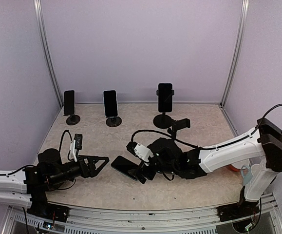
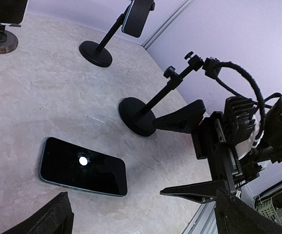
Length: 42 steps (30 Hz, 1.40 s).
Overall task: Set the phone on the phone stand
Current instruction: Pick up the phone at the center of the board.
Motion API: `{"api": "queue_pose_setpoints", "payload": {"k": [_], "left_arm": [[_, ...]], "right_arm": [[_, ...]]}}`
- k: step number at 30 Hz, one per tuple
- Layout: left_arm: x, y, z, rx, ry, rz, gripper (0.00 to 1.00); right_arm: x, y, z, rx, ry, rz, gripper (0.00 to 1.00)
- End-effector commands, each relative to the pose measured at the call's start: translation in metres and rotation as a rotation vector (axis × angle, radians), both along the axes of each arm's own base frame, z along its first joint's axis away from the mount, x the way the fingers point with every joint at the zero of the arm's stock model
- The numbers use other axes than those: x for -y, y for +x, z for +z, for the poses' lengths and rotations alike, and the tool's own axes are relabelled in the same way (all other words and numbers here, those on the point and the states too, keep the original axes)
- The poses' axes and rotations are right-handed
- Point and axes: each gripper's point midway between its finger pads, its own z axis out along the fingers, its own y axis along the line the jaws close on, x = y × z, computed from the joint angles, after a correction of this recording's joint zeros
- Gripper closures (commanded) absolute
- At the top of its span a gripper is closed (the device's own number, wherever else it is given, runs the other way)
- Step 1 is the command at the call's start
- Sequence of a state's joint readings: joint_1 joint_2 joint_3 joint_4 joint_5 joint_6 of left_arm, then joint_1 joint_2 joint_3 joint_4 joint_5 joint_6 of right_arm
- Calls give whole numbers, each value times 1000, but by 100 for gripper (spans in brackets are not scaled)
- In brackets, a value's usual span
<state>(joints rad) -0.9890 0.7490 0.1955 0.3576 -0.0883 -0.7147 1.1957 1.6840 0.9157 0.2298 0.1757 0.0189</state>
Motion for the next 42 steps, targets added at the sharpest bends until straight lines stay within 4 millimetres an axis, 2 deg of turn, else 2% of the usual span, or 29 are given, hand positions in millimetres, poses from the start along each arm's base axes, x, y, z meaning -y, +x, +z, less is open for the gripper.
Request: {"api": "queue_pose_setpoints", "payload": {"k": [1,6,20,42], "left_arm": [[-4,-2,-6,-9,9,11,1],[-5,-2,-5,-7,5,13,1],[-5,-2,-4,-9,1,13,1],[0,0,1,-8,6,8,1]], "right_arm": [[-12,-2,-19,-26,20,3,0],[-12,-1,-47,-52,-1,-9,0],[2,10,-82,-94,27,-24,0],[15,25,-101,-125,51,-59,0]]}}
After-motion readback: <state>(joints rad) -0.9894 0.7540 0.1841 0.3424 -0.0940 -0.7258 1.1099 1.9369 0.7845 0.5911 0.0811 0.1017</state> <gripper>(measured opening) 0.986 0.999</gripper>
